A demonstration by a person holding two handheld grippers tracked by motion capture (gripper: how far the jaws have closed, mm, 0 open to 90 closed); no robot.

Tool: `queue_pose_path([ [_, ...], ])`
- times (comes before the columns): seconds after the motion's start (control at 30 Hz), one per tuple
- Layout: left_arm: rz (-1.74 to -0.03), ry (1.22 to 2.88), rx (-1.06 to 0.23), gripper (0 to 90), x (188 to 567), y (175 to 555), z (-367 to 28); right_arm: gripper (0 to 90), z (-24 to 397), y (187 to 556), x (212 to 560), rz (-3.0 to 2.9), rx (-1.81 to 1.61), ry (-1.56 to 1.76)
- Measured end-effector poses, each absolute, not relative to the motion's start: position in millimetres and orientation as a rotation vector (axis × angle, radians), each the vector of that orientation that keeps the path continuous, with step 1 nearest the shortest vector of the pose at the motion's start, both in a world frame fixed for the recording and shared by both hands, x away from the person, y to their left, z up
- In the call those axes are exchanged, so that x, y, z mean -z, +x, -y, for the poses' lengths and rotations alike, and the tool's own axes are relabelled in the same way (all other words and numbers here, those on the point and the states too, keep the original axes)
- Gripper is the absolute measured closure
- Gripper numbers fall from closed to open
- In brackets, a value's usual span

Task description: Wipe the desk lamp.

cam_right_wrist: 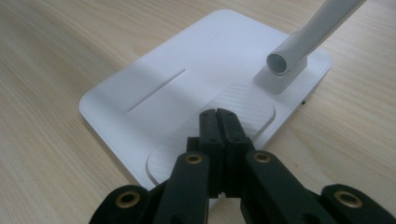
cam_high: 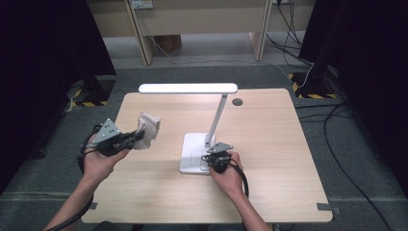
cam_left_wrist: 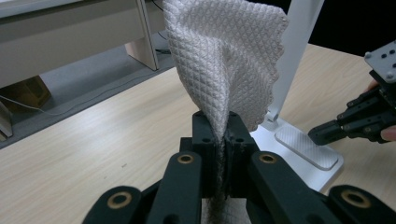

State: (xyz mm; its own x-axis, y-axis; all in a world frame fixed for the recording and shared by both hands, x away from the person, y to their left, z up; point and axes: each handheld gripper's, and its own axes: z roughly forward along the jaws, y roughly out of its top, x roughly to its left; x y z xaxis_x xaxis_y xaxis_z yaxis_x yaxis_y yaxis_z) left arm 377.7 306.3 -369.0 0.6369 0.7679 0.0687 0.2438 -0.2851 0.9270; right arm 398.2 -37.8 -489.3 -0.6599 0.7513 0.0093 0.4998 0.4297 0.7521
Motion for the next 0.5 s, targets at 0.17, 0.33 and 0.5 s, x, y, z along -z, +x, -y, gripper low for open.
queue_pose_path([
  [0.17,-0.807,1.814,-0.674,85.2,358.3,379.9,-313.7,90.0,34.4,398.3,491.2,-2.373,-1.067,1.071],
  [0.33,-0.804,1.809,-0.704,85.2,347.7,385.9,-318.1,90.0,33.8,399.0,492.7,-2.383,-1.056,1.058],
  [0.5,-0.785,1.793,-0.744,85.2,337.1,394.5,-321.5,90.0,33.0,398.9,492.9,-2.384,-1.054,1.057],
])
